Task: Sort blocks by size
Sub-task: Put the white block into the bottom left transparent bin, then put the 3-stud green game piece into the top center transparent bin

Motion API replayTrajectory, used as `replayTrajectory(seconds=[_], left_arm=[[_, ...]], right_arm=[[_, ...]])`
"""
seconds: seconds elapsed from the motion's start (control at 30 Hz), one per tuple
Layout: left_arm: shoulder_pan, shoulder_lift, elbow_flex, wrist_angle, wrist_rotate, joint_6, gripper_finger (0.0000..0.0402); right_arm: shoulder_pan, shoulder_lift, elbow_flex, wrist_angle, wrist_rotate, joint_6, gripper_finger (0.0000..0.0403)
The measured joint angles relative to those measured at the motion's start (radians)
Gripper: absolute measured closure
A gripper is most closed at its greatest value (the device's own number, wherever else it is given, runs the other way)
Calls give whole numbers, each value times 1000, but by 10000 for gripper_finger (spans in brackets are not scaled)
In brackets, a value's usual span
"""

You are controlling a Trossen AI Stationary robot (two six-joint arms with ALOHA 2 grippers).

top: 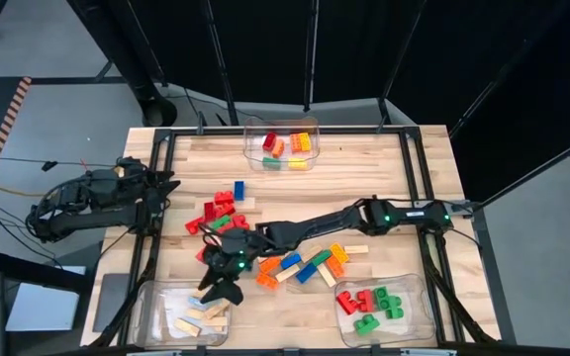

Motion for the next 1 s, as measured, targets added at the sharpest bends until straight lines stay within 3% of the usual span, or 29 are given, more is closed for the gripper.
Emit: replayTrajectory(seconds=[0.1,0.2,0.33,0.4,0.5,0.6,0.73,1.0], left_arm=[[0,0,0,0,0,0,156],[0,0,0,0,0,0,156],[0,0,0,0,0,0,156],[0,0,0,0,0,-1,156],[0,0,0,-1,0,-1,156],[0,0,0,-1,0,-1,156],[0,0,0,-1,0,0,156],[0,0,0,-2,0,3,156]], right_arm=[[-11,-10,1,-6,-10,36,136],[-37,-48,1,-88,-111,81,144],[-71,-150,4,-454,-143,-55,170],[-79,-200,5,-752,-55,-209,181],[-84,-246,2,-1151,158,-419,193],[-84,-287,-4,-1356,320,-569,196],[-85,-340,-86,-1421,442,-711,194],[-98,-351,-324,-1287,397,-809,182]])
